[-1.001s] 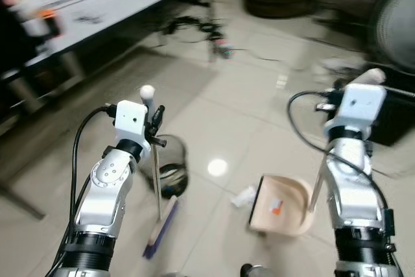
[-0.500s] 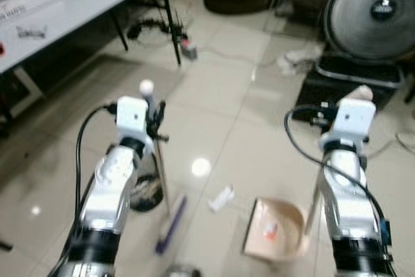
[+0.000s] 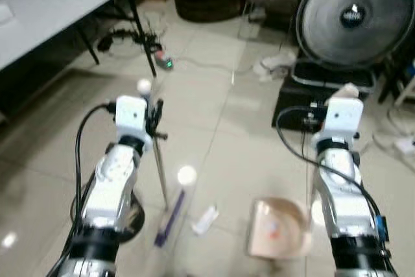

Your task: Sweep floor

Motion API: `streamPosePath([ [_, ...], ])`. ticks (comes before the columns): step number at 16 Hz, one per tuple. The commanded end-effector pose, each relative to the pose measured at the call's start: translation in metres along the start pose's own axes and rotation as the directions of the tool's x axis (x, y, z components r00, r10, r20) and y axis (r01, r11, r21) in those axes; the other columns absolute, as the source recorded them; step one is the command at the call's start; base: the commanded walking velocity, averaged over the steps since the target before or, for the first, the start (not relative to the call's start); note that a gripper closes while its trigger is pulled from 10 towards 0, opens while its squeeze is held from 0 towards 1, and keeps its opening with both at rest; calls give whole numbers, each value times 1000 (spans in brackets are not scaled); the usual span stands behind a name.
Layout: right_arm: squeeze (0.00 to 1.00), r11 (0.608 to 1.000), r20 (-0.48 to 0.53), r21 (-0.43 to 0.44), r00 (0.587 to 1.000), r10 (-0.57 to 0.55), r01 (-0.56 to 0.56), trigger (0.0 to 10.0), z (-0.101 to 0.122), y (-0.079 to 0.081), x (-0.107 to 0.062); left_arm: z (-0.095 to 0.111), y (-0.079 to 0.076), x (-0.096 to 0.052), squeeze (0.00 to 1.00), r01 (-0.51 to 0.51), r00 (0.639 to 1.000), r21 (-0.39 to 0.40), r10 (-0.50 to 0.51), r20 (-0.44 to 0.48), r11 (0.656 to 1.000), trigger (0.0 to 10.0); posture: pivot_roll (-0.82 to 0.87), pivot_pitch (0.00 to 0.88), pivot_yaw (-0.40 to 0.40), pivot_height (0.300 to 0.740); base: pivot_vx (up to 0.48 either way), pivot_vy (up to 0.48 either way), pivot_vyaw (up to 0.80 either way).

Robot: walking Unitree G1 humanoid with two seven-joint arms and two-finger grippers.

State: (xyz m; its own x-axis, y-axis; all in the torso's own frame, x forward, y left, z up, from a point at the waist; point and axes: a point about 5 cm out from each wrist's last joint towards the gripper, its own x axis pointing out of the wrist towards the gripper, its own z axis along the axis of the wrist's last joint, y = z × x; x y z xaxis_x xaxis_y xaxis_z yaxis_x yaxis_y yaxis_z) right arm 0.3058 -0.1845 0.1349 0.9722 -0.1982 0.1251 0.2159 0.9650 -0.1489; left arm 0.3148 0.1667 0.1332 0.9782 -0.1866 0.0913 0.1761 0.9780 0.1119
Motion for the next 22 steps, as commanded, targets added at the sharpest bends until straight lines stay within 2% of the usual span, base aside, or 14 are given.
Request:
streamPosePath([
  [1,0,999,25,33,999,36,-37,10000,6,14,0,4,13,-3,0,-37,999,45,37,13,998,10000,-33,33,66,740,420,0,694],
  [3,0,999,25,54,1000,2,-3,10000,5,9,0,2,10,-3,0,-26,1000,23,26,15,999,10000,-34,33,66,740,201,0,0],
  [7,0,1000,57,10,998,-23,23,10000,2,-1,-2,-2,7,-1,0,-1,1000,69,0,9,998,10000,-34,43,81,740,0,0,0],
  [9,0,1000,75,4,997,-24,24,10000,0,-5,-1,-2,14,5,0,-41,999,68,39,27,997,10000,-41,74,96,740,0,0,0],
  [10,0,1000,80,8,997,-25,24,10000,0,-5,-1,-2,15,6,0,-46,999,58,45,30,997,10000,-41,78,97,740,0,0,0],
  [11,0,1000,90,21,996,-23,21,10000,-3,-8,3,-4,17,11,0,-79,996,-1,79,32,997,10000,-36,110,99,740,0,0,0],
  [13,0,1000,113,-5,994,-12,13,10000,-3,-9,7,-7,18,11,0,-104,993,-63,107,44,993,10000,-26,158,90,740,0,0,0],
  [15,0,998,132,-67,991,25,-17,10000,-2,-9,12,-12,14,10,0,-110,992,-52,113,53,993,10000,13,207,81,740,0,0,0],
  [18,0,988,172,-135,981,92,-70,10000,-1,-1,27,-8,13,14,0,-165,980,-115,176,93,980,10000,23,268,85,740,0,0,0],
  [20,0,981,205,-166,970,130,-97,10000,4,6,34,-11,12,18,0,-179,977,-123,191,94,976,10000,18,312,85,740,0,0,0],
  [22,0,982,228,-157,964,140,-106,10000,4,12,36,-15,7,16,0,-161,980,-120,173,98,980,10000,35,334,85,740,0,0,0],
])
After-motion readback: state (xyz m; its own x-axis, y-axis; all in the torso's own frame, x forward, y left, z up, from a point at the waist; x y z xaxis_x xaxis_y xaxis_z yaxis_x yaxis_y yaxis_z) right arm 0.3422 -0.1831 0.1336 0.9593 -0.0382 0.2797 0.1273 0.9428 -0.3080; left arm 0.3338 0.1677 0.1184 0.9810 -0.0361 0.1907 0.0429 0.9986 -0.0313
